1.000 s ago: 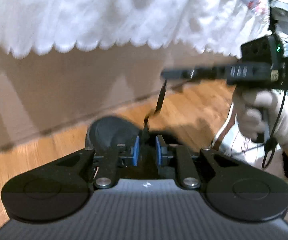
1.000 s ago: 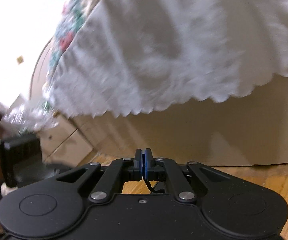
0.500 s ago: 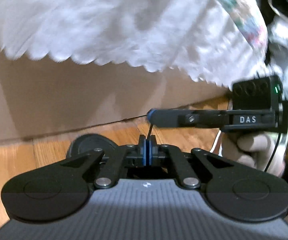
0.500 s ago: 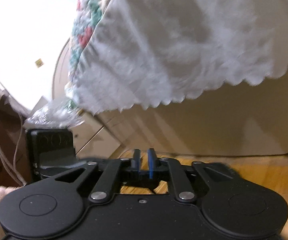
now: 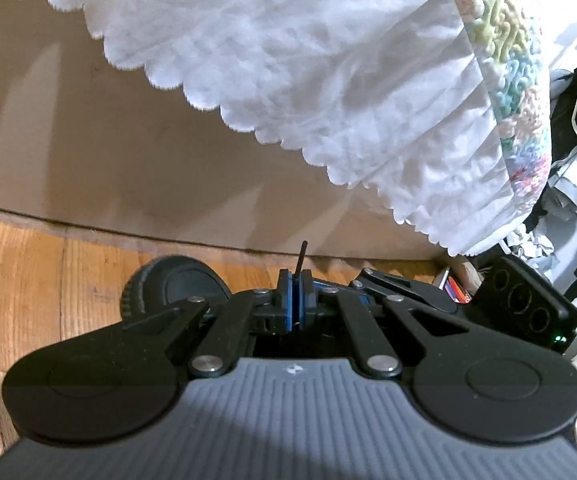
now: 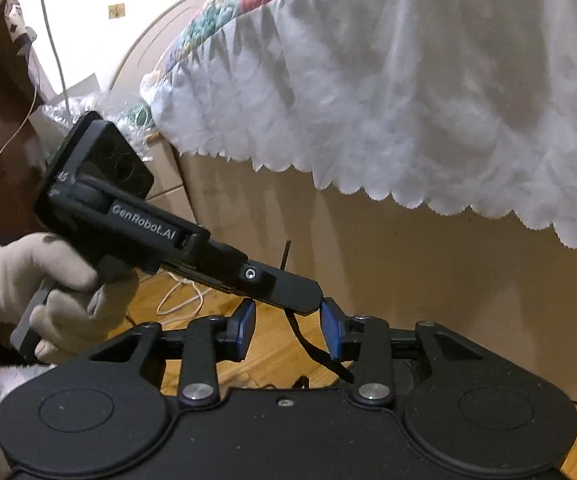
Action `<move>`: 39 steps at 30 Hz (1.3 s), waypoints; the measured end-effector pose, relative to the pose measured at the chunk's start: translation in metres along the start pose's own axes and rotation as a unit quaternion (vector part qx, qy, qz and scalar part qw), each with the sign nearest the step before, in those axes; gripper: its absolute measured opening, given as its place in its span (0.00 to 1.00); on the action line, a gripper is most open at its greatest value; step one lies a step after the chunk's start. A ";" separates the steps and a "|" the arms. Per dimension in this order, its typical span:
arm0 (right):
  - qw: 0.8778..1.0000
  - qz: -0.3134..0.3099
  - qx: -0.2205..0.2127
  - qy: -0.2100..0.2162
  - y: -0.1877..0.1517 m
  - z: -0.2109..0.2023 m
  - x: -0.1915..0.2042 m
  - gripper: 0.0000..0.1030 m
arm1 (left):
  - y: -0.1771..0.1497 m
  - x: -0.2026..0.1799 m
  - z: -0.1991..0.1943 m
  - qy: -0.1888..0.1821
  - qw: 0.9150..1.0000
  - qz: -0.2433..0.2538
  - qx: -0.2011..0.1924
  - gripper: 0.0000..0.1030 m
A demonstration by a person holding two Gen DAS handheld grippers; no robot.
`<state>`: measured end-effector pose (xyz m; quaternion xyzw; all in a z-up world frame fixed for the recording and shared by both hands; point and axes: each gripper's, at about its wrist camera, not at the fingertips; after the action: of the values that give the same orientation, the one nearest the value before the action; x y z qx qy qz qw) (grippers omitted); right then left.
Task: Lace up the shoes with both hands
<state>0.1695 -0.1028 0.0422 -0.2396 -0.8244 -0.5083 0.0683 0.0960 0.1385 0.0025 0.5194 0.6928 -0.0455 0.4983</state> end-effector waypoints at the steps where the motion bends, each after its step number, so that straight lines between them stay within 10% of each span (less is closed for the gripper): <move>1: 1.000 0.004 0.006 -0.005 -0.001 0.000 -0.003 0.13 | 0.000 -0.001 -0.001 0.003 1.000 0.007 -0.006 0.06; 5: 0.999 0.026 0.020 -0.012 -0.004 -0.001 -0.014 0.04 | 0.002 0.001 -0.007 0.008 0.999 0.004 -0.031 0.27; 17: 0.999 0.010 0.032 -0.005 -0.005 -0.001 -0.010 0.04 | 0.007 0.012 -0.002 -0.017 0.998 -0.053 -0.021 0.01; 23: 0.999 0.018 0.027 -0.007 -0.004 0.000 -0.010 0.25 | 0.005 0.013 0.000 -0.024 0.997 -0.068 -0.016 0.01; 27: 1.000 0.019 0.015 -0.014 -0.002 0.001 -0.009 0.24 | 0.001 0.012 0.005 -0.022 0.998 -0.064 -0.011 0.01; 31: 0.999 0.030 0.011 -0.028 -0.001 -0.002 -0.013 0.04 | 0.003 0.013 0.003 -0.026 0.997 -0.070 -0.021 0.03; 39: 0.990 0.074 -0.004 -0.123 -0.007 -0.035 -0.047 0.04 | -0.016 -0.017 0.003 0.081 0.996 0.042 0.005 0.23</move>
<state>0.2028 -0.1516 0.0365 -0.3605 -0.8044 -0.4722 0.0029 0.0852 0.1182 0.0066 0.5526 0.7081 0.0148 0.4392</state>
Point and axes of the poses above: each gripper's, at about its wrist camera, not at the fingertips, and z roughly the way its jaws point, x to its left, y to its top, and after that the axes turned 15 degrees about -z, right-handed
